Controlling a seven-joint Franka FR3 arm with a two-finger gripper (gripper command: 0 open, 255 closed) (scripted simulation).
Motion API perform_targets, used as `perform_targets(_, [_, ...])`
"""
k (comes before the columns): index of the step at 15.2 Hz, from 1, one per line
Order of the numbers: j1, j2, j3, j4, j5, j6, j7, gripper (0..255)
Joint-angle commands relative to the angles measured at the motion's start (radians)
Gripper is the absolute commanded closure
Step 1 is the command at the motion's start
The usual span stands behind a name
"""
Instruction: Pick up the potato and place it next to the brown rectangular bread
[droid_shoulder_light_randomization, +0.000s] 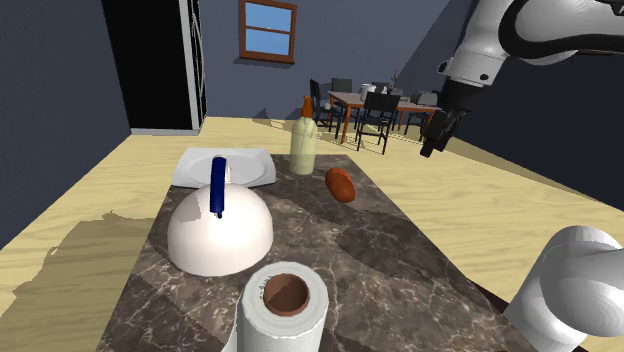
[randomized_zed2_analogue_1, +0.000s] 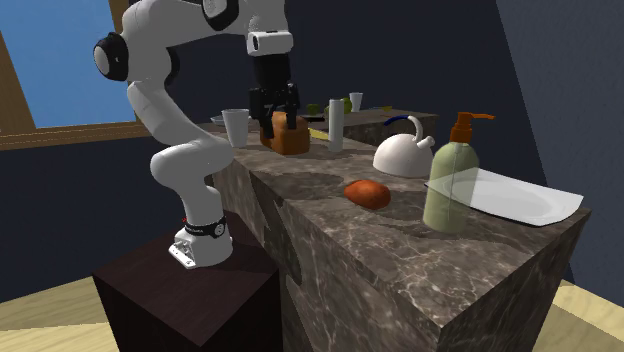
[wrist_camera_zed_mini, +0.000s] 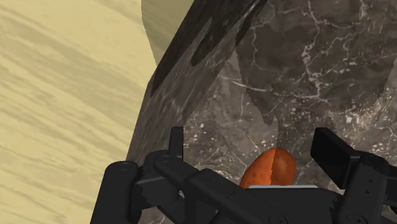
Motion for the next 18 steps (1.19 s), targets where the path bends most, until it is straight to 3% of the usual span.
perform_targets(1, [0.000, 0.000, 0.000, 0.000, 0.000, 0.000, 0.000, 0])
perform_targets(9, [-0.027, 0.332, 0.100, 0.155, 0.073, 0.100, 0.260, 0])
perform_targets(18, [-0.048, 0.725, 0.151, 0.428, 0.101, 0.141, 0.528, 0])
